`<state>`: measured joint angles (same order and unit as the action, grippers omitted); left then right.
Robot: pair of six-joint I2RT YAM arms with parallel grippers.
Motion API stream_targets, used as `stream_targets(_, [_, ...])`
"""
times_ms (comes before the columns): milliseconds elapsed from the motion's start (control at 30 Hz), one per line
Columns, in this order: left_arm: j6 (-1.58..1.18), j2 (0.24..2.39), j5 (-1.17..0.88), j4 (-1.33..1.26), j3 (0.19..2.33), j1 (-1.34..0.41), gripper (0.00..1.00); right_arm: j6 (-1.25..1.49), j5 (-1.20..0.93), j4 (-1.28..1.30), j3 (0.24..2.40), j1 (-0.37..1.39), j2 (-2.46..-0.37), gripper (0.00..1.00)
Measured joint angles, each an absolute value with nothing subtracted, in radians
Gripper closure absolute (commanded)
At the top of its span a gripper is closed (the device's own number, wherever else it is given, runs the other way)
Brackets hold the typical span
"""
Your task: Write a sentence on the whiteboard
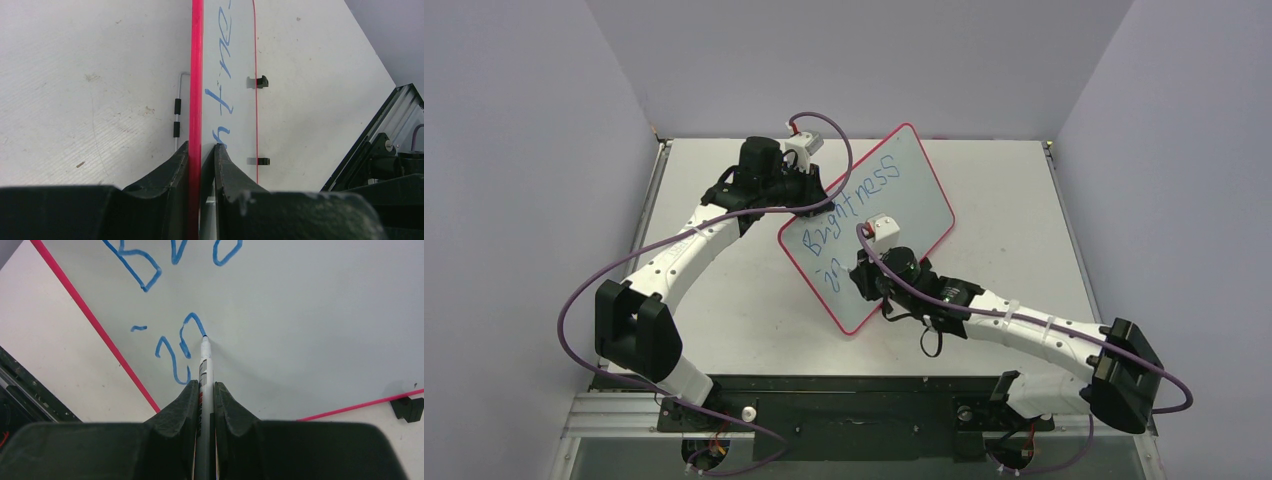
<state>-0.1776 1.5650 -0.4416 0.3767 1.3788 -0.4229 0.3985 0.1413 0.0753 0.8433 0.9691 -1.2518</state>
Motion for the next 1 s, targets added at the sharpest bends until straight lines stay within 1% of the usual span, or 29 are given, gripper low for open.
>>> stream_targets(400, [-0.178,1.562,-0.442,0.377,1.379,-0.426,1.00,0.413,0.143,0.107,0.801,0.969,-1.216,1.00])
stream_targets(700, [-0.178,1.561,-0.441,0.377,1.379,-0.427,1.00,0.408,0.170,0.152,0.802,0.963,-1.120,1.00])
stream_targets(1000, [-0.178,1.561,-0.434,0.376,1.379,-0.433,1.00,0.374,0.174,0.167,0.870,0.916,-1.171,1.00])
